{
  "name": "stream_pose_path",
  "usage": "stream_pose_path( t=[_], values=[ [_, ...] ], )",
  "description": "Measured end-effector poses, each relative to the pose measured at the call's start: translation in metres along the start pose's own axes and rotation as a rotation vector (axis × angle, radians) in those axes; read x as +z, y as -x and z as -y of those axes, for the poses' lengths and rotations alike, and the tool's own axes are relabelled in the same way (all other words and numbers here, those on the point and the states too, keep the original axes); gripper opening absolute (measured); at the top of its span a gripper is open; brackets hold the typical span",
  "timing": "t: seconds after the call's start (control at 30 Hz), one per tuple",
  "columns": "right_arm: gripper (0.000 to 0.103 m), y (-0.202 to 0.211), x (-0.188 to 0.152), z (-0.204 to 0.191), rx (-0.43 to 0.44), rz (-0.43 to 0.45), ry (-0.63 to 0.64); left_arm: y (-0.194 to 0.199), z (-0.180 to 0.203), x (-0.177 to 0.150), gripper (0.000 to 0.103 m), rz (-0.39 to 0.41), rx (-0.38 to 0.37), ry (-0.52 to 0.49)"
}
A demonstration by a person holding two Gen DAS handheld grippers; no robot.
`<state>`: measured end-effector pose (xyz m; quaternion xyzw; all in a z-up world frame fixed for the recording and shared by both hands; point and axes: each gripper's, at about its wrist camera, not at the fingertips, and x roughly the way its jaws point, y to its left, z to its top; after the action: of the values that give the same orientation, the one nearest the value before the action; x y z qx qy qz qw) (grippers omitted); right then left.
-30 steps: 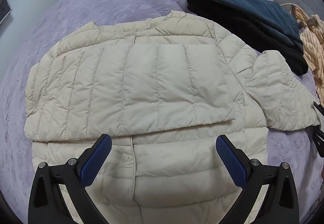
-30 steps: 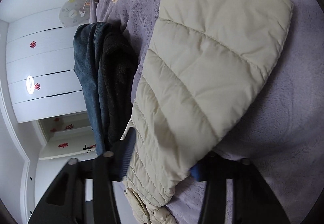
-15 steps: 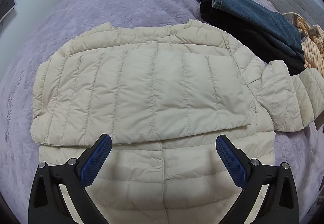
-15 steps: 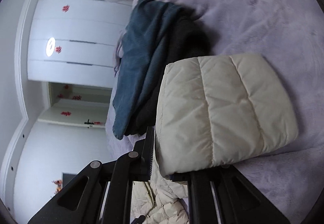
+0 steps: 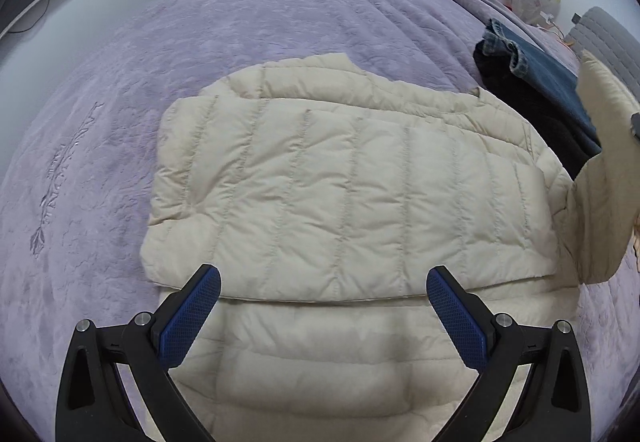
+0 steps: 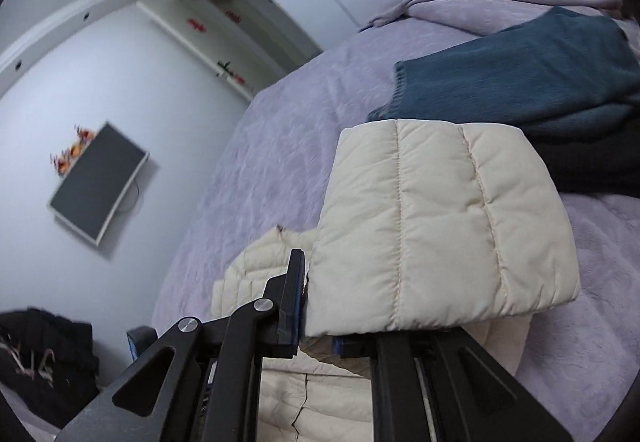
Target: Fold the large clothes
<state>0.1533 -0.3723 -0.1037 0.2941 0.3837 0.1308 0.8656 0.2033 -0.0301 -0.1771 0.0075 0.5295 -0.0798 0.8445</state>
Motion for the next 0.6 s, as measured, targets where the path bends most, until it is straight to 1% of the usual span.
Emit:
stream_pose_path(
  t=[0.1,0.23,0.33,0.43,0.47,0.5,0.53,0.57,0.6],
  values=[
    [0.013,-0.049,-0.019,-0.020,-0.016,-0.098,0.048,0.000,-0.022,0.000,0.103,0.003,0.010,0.039],
    [0.013,-0.101,-0.047,-0.028,-0.072,-0.215,0.070,-0.003,-0.043,0.000,0.103,0.008,0.014,0.072],
    [0.013,-0.119,-0.068,-0.024,-0.120,-0.259,0.068,-0.008,-0.050,0.000,0.103,0.009,0.012,0.082],
    [0.014,-0.127,-0.075,-0.020,-0.165,-0.284,0.052,-0.020,-0.054,0.003,0.103,0.002,0.013,0.088],
    [0.021,-0.129,-0.076,-0.021,-0.171,-0.286,0.045,-0.024,-0.053,0.003,0.103,-0.003,0.012,0.088],
    [0.043,-0.127,-0.076,-0.021,-0.167,-0.286,0.036,-0.029,-0.052,0.003,0.103,-0.010,0.012,0.087],
    [0.057,-0.124,-0.076,-0.021,-0.159,-0.281,0.026,-0.034,-0.052,0.003,0.103,-0.018,0.018,0.084],
    [0.079,-0.120,-0.075,-0.022,-0.154,-0.270,0.020,-0.039,-0.051,0.002,0.103,-0.027,0.024,0.080],
    [0.081,-0.113,-0.074,-0.025,-0.158,-0.252,0.018,-0.044,-0.051,0.001,0.103,-0.035,0.028,0.077]
  ],
)
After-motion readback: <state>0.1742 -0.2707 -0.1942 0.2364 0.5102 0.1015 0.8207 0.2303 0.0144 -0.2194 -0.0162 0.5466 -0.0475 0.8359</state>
